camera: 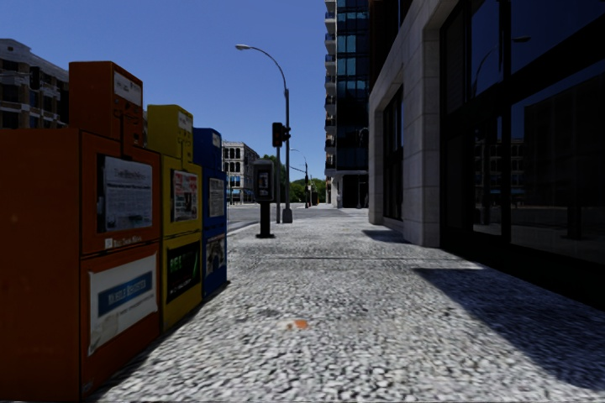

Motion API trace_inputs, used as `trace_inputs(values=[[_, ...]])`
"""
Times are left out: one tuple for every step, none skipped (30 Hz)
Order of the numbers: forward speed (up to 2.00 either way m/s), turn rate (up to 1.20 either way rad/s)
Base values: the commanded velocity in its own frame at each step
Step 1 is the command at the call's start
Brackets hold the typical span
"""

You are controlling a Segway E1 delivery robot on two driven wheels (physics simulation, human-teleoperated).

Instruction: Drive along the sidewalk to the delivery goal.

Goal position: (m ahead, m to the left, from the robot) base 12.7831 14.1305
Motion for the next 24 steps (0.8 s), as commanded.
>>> trace_inputs(values=[[2.00,0.00],[2.00,0.00],[2.00,0.00],[2.00,0.00],[2.00,0.00],[2.00,0.00],[2.00,0.00],[2.00,0.00],[2.00,0.00],[2.00,0.00],[2.00,0.00],[2.00,0.00],[2.00,0.00],[2.00,0.00],[2.00,0.00],[2.00,-0.01],[2.00,-0.02],[2.00,-0.02],[2.00,-0.08],[2.00,-0.10],[2.00,-0.10],[2.00,-0.12],[2.00,-0.14],[2.00,-0.14]])
